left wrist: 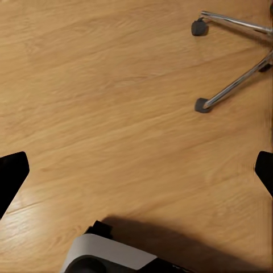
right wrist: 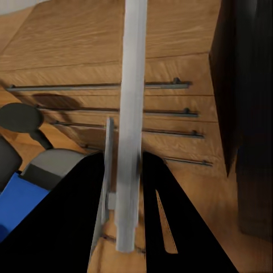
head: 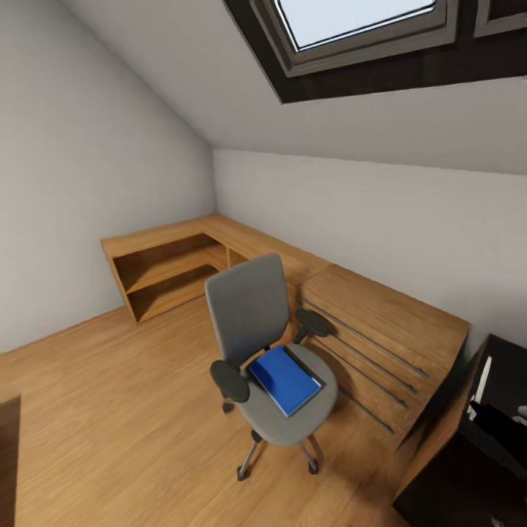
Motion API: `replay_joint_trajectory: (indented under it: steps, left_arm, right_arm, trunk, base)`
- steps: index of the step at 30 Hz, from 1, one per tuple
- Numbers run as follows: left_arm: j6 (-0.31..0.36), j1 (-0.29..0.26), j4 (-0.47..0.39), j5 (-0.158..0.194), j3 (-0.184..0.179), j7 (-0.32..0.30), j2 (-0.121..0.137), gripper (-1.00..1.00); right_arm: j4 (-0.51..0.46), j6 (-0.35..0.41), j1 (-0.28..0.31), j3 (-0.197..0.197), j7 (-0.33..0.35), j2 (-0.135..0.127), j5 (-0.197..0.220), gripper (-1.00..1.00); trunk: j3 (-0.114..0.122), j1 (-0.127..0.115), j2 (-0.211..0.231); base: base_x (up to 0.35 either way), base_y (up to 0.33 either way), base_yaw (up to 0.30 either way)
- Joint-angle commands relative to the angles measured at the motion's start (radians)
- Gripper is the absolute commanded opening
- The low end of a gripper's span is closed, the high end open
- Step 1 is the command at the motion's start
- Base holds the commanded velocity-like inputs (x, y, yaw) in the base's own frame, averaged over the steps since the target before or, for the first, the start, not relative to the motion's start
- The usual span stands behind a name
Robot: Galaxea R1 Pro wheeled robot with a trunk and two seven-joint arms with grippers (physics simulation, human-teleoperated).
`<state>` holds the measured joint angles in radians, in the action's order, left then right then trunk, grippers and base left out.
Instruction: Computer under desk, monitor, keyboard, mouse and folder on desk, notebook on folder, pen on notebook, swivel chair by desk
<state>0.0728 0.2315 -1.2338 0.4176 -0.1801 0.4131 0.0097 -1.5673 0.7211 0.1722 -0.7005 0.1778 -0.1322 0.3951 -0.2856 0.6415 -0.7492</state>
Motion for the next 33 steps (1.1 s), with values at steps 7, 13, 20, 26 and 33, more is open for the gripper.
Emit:
replay_joint_trajectory:
  steps: [7,13,20,26,33]
  left_arm:
    - [0.003,0.000,-0.003,0.004,-0.002,0.007,0.001,1.00]
    - [0.002,0.000,-0.003,0.004,-0.002,0.007,0.001,1.00]
    - [0.002,0.000,-0.003,0.005,-0.002,0.006,0.001,1.00]
    - [-0.002,0.000,0.012,-0.002,-0.002,0.006,0.002,1.00]
    - [-0.005,0.000,0.024,-0.059,-0.002,0.006,0.001,1.00]
  right_arm:
    - [0.000,0.006,0.001,-0.002,0.009,0.000,-0.001,-1.00]
    - [0.001,0.004,0.001,-0.002,0.009,0.000,-0.001,-1.00]
    - [0.009,-0.002,0.001,0.004,0.007,-0.001,-0.010,-1.00]
    - [0.038,-0.021,0.002,0.008,-0.037,-0.003,-0.096,-1.00]
    - [0.041,-0.023,0.003,0.019,-0.129,-0.003,-0.133,-1.00]
  trunk:
    - [0.021,-0.027,0.048]
    - [0.040,-0.050,0.090]
    - [0.049,-0.061,0.111]
    - [0.049,-0.061,0.111]
    - [0.049,-0.061,0.111]
  base:
    - [0.000,0.000,-0.273]
    - [0.000,0.000,-0.273]
    - [0.000,0.000,-0.090]
    - [0.000,0.000,-0.005]
    - [0.000,0.000,0.000]
